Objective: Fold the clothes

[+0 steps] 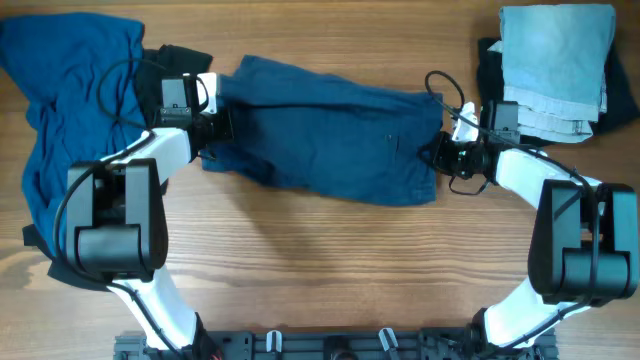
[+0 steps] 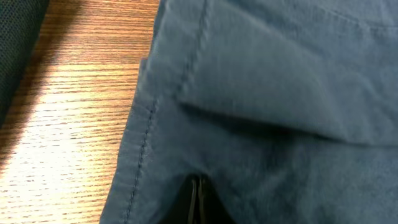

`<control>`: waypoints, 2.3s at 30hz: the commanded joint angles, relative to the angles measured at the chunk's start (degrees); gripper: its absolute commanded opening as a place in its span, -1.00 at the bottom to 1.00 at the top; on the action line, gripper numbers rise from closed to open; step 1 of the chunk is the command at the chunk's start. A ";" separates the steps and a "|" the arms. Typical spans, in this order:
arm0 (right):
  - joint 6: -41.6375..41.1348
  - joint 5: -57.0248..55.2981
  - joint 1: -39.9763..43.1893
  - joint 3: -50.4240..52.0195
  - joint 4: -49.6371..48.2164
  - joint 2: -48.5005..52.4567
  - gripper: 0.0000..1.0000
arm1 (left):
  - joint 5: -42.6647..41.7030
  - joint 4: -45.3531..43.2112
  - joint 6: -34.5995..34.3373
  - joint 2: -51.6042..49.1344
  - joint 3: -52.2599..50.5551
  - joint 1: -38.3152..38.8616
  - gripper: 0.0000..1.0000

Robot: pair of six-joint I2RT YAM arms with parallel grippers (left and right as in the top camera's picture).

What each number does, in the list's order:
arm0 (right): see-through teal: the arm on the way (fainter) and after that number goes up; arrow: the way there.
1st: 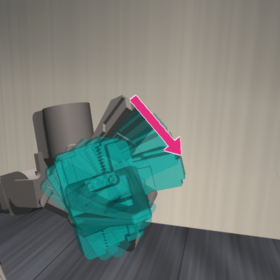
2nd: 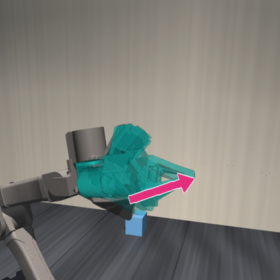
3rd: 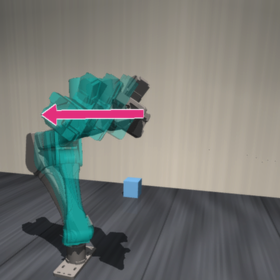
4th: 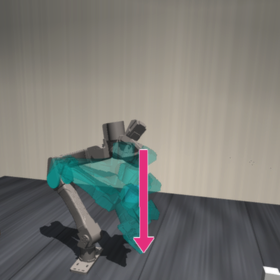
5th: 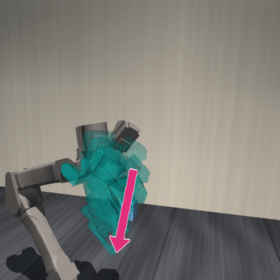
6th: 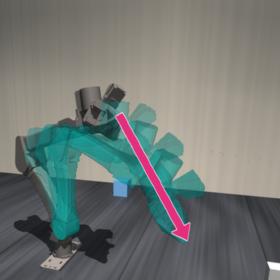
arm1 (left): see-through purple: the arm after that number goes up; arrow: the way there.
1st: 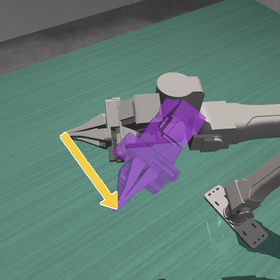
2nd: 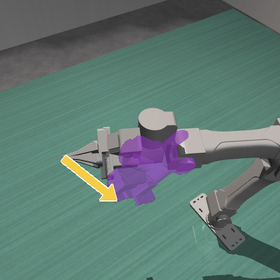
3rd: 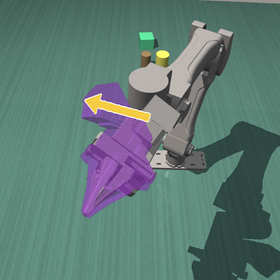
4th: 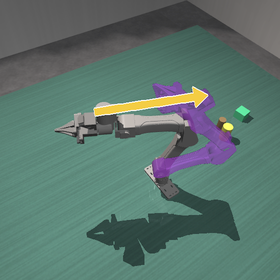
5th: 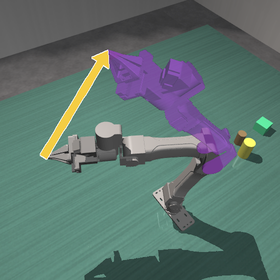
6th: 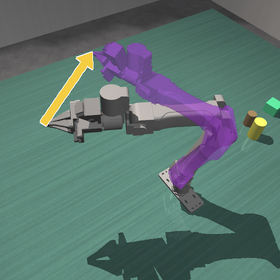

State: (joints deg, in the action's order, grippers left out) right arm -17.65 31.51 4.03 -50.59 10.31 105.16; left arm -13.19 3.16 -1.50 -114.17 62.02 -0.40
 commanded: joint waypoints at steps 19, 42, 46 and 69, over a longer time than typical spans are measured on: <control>9.46 10.78 2.99 -16.31 25.42 -12.09 -0.91 | -7.32 4.55 1.05 -4.26 -1.31 15.67 -0.92; -11.04 -7.58 -29.68 -16.70 -6.99 -11.72 -0.91 | -7.17 14.34 -2.43 11.96 -1.25 5.44 -0.03; -11.47 -8.28 -29.68 -16.70 -9.68 -10.51 -0.91 | -7.17 17.29 -4.15 20.06 -1.25 2.14 0.10; 0.66 0.63 -4.48 -16.70 17.07 -22.01 -0.91 | -7.13 14.25 -5.38 22.49 -1.25 6.60 0.24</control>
State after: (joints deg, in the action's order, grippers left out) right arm -18.70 31.09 3.25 -66.17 29.50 84.29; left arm -20.67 17.87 -6.55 -92.66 61.10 5.34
